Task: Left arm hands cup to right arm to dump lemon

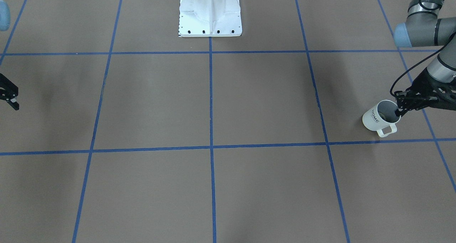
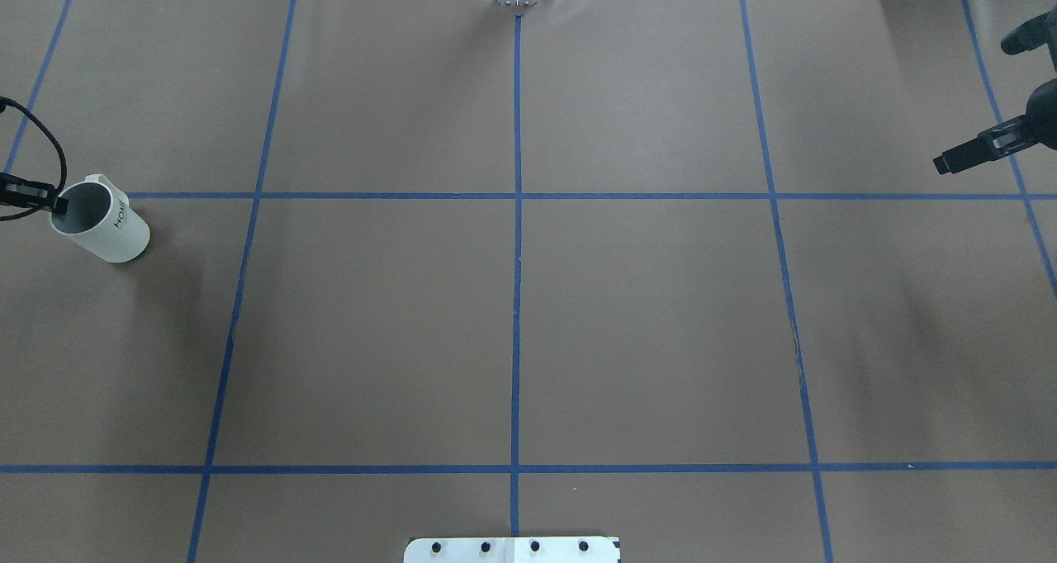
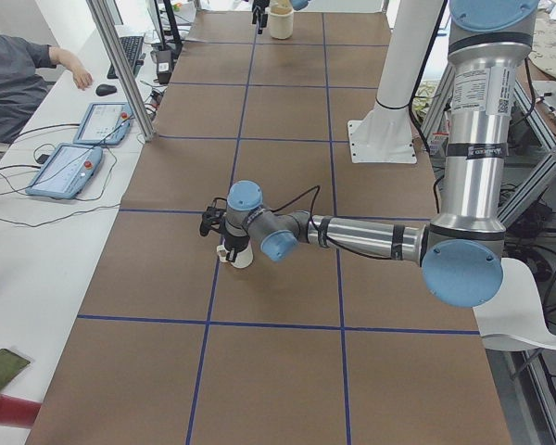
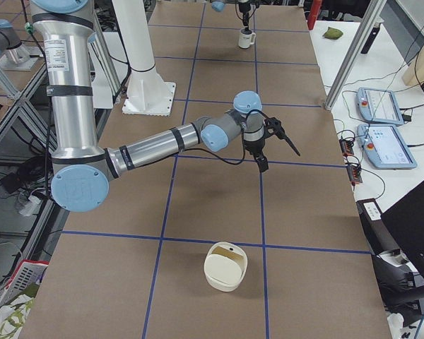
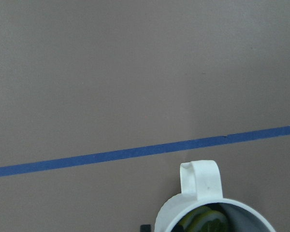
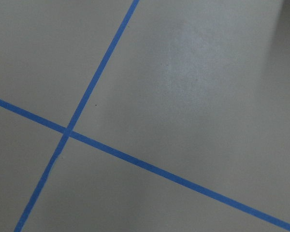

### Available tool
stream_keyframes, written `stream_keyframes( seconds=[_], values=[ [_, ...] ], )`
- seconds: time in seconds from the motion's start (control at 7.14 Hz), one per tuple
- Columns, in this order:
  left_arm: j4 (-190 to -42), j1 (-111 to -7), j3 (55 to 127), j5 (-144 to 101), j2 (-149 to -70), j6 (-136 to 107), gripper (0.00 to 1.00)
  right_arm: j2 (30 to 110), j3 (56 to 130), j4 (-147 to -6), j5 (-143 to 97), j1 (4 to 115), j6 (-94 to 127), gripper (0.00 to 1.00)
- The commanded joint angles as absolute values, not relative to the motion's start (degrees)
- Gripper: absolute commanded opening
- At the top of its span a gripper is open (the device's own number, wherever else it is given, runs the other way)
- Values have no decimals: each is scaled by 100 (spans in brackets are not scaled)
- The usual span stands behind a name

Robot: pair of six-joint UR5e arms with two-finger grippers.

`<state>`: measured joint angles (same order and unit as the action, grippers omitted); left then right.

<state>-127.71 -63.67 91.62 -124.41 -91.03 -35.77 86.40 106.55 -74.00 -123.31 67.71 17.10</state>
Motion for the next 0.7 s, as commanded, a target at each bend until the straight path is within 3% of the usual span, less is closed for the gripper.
stream_keyframes(
  seconds=[0.0,0.56],
  values=[
    [-12430,-6433,9639,-12986,-9097,-3586,0,8299,10644,-7400,-12322,6768,1705,100],
    [-10583,-6671,10626,-13008,-9937,-4425,0,6962,10362,-7157,-11669,5988,1723,99]
  ],
)
